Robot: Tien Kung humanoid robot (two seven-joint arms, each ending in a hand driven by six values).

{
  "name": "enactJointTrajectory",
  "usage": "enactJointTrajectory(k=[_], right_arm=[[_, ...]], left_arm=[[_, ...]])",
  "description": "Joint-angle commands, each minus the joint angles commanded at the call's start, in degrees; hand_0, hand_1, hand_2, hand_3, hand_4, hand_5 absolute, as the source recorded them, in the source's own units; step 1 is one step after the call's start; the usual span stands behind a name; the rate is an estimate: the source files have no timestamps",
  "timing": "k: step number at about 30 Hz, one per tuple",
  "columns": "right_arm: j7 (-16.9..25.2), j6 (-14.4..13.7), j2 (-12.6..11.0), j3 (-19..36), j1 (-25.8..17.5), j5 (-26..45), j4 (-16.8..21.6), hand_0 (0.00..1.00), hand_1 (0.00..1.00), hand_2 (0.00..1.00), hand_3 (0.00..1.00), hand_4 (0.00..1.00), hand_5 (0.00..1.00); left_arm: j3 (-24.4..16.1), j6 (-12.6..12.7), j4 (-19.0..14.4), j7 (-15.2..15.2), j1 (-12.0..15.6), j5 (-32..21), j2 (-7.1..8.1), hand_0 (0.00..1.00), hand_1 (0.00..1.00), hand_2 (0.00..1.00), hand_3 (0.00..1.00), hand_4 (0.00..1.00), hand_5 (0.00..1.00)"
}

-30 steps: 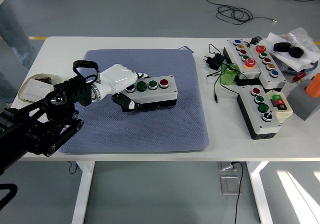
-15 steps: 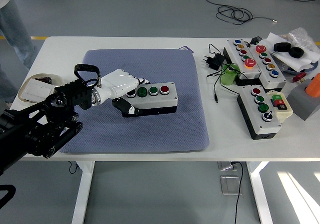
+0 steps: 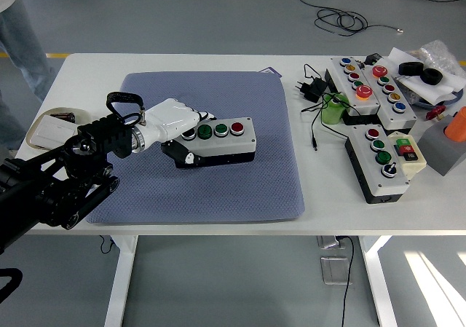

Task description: Pick up the button,place it on the desk,press the button,press the button

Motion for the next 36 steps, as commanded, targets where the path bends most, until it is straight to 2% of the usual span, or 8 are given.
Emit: enactJointTrajectory(k=[1,2,7,8,25,26,30,36], right_arm=[[0.0,0.0,0.0,0.0,0.01,0.01,0.0,0.787,0.797,0.817,0.751,0.412,0.479],[-0.01,0.0,0.0,0.0,0.02,0.0,0.0,0.787,0.797,0.817,0.751,0.412,0.479],[-0.03,-0.01,0.0,0.01,0.05,-0.03,0.0,0.787,0.797,0.817,0.751,0.412,0.479],[-0.04,-0.02,0.01,-0.01,0.06,0.02,0.0,0.787,0.797,0.817,0.751,0.412,0.479],[0.06,-0.01,-0.02,-0.25,0.14,0.26,0.0,0.787,0.797,0.817,0.751,0.412,0.479],[0.06,0.0,-0.02,-0.25,0.13,0.26,0.0,0.787,0.797,0.817,0.751,0.412,0.479],[0.04,-0.01,0.01,-0.19,0.13,0.23,0.0,0.787,0.797,0.817,0.751,0.412,0.479],[0.0,-0.04,0.05,-0.21,0.03,0.22,0.0,0.787,0.797,0.817,0.751,0.412,0.479]], left_arm=[[-0.01,-0.16,0.0,-0.08,0.01,0.08,0.02,0.386,0.384,0.385,0.476,0.4,0.002],[0.0,-0.24,-0.01,-0.13,0.02,0.15,0.04,0.517,0.543,0.613,0.692,0.502,0.002],[-0.01,-0.52,-0.03,-0.13,0.05,0.26,0.03,0.517,0.543,0.613,0.692,0.502,0.002],[-0.02,-0.57,-0.05,-0.15,0.04,0.24,0.04,0.558,0.618,0.728,0.808,0.524,0.002],[-1.11,-3.77,-0.2,0.12,0.34,-1.31,0.2,0.633,0.744,0.821,0.939,0.561,0.002],[-1.26,-4.33,-0.27,0.19,0.38,-1.52,0.22,0.701,0.795,0.841,0.983,0.745,0.102],[-1.76,-7.14,-0.29,0.0,0.45,-3.48,0.25,0.701,0.795,0.841,0.983,0.745,0.102],[-2.19,-8.03,-0.65,0.54,0.76,-5.04,0.3,0.785,0.851,0.872,0.998,0.821,0.187]])
